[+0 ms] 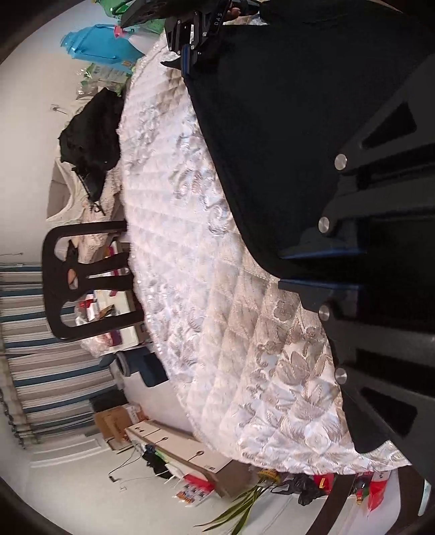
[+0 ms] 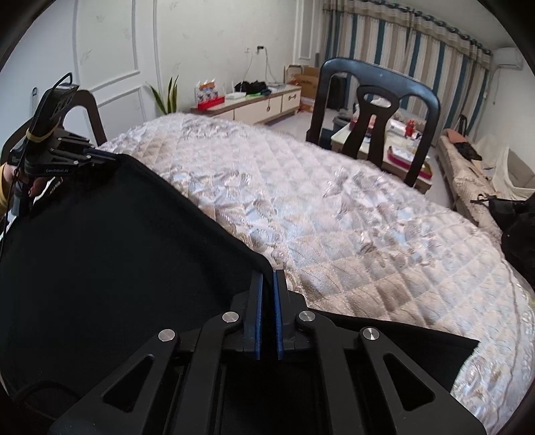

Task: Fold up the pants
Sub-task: 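Lift the waistband with both grippers and fold it over toward the pant legs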

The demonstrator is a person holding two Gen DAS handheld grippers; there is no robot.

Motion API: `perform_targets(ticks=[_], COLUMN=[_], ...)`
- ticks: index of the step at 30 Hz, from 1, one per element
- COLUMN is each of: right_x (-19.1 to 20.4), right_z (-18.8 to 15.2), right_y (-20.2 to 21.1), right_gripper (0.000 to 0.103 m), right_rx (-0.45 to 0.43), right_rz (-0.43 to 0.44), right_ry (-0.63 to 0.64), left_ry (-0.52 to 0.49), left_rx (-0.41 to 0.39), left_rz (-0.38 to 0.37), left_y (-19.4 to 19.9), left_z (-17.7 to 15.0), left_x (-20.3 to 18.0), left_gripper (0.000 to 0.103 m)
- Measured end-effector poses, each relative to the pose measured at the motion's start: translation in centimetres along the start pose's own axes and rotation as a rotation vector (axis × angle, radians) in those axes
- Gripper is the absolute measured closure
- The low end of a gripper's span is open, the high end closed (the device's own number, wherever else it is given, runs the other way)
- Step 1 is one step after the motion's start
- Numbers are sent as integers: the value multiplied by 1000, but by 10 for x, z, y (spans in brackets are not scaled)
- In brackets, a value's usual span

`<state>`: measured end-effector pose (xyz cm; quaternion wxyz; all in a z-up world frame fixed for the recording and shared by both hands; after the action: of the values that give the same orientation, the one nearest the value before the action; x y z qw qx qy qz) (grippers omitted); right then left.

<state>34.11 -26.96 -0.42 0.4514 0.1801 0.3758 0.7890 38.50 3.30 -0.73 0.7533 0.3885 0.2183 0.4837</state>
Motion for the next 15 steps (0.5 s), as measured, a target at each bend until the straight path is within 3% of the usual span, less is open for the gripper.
perform_targets(ticks=[15], right_x=[46], right_z=[-31], right_y=[62], right_gripper=[100], right_rx=[-96], right_rz=[-73], right_ry=[14], left_ry=[16], left_rx=[-115], left_rz=[39], left_y=[63], left_z=[-44], left_x=[-25], left_gripper=[90])
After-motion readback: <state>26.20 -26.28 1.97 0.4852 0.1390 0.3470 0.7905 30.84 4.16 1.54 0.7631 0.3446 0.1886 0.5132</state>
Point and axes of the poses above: each gripper's, at about its wrist camera, not at the fingertips, and y roughly against the way its jaws point, x to its left, z to its top, the point moved 6 cm from there along -y, roughly the way its jaws point, and after that the axes turned 2 degrees about x, right-handed, at the moved point
